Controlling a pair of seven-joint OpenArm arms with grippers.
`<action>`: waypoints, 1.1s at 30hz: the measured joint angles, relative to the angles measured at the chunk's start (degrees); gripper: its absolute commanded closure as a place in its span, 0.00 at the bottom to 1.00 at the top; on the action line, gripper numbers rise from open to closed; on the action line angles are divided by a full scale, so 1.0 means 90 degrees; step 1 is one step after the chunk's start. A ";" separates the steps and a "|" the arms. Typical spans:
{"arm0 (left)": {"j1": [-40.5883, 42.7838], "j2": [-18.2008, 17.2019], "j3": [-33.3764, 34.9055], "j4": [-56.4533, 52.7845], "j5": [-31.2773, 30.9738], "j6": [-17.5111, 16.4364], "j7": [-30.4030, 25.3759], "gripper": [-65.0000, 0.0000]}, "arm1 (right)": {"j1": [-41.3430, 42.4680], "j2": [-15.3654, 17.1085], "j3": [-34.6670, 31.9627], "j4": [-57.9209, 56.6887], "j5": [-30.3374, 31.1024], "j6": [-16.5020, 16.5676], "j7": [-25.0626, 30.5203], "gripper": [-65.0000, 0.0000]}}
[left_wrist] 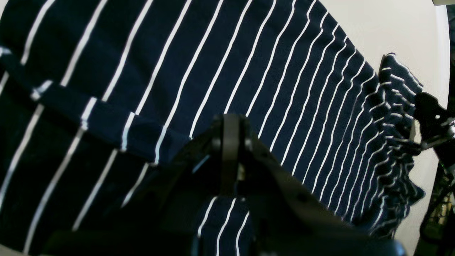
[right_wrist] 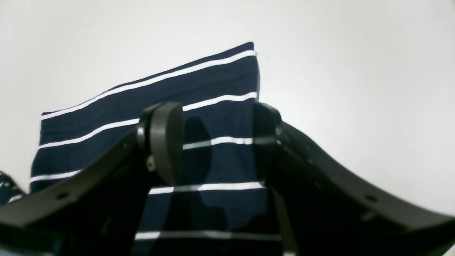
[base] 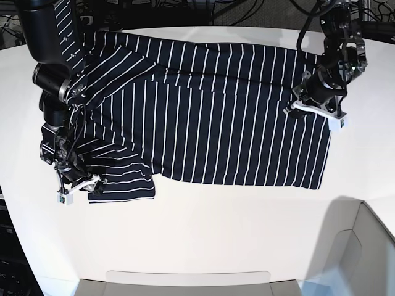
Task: Fold the T-shirt properly
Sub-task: 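Grasp the sleeve side of the shirt with the right gripper and fold inward, then grasp the opposite side edge with the left gripper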
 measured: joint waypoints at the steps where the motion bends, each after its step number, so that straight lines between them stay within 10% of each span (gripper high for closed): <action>1: -0.0109 0.0000 0.0000 0.0000 0.0002 0.0000 -0.0010 1.00 | 0.0024 0.0022 0.0012 0.0000 0.0005 0.0177 -0.0177 0.53; 5: -0.0410 -0.0012 0.0000 0.0000 -0.0005 -0.0002 -0.0039 1.00 | -0.0005 0.0032 0.0017 0.0000 0.0908 0.0988 -0.0928 0.53; 21: -0.3242 -0.0661 0.0073 -0.3339 -0.0039 -0.0092 -0.0080 0.70 | -0.0058 0.0165 -0.0010 -0.0027 0.1263 0.1107 -0.1127 0.53; 27: -0.4515 -0.1316 0.0520 -0.5605 0.0119 -0.1841 -0.0376 0.64 | -0.0073 0.0168 -0.0017 -0.0012 0.1243 0.1107 -0.1107 0.53; 33: -0.5309 -0.1360 0.1863 -0.7089 0.1200 -0.2713 -0.1273 0.64 | -0.0022 0.0155 -0.0017 -0.0012 0.0908 0.1110 -0.1105 0.53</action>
